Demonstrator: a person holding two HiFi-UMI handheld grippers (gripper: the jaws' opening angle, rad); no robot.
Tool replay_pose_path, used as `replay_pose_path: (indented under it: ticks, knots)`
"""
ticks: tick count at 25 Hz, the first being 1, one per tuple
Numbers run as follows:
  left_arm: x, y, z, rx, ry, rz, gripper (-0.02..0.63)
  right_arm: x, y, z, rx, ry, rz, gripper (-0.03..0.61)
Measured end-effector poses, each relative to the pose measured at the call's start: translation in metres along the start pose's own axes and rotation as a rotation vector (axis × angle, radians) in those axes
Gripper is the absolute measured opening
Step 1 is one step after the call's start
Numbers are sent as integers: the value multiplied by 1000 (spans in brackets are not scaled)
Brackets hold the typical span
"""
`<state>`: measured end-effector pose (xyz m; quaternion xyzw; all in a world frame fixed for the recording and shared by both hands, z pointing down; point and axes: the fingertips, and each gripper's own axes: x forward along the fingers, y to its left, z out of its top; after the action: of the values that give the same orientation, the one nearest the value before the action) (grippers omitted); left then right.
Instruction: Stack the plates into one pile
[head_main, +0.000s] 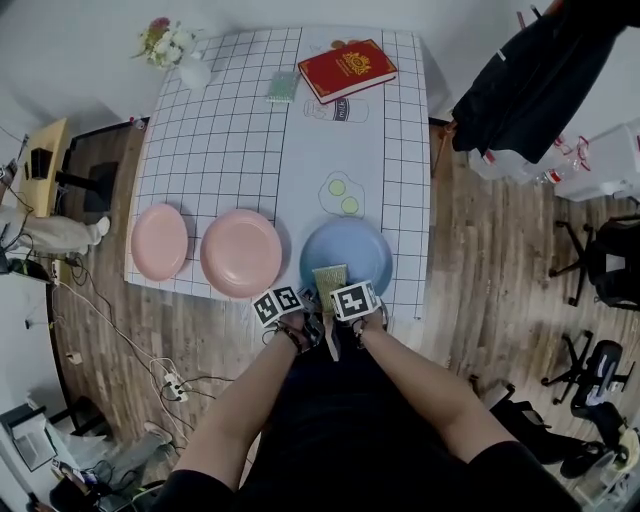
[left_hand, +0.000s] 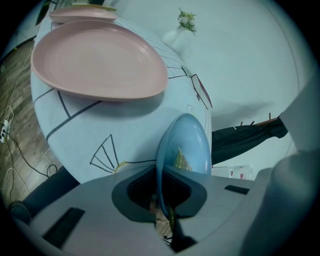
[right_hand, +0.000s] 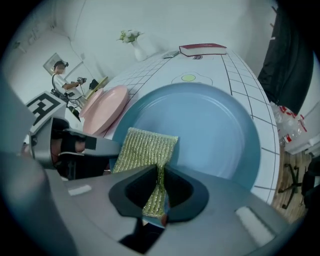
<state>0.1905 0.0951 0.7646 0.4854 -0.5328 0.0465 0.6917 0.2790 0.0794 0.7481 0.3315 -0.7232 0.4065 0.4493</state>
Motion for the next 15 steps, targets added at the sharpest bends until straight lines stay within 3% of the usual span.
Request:
replay_pose_path:
  ticks: [5,15]
  knots:
    - [0,0,0,9,-2,12,12,-7,-3,-1,-56,-1,8,57]
    - [-1,1,-2,13,-6,10,12,-18,-30,-8,-203,-1,-65,57]
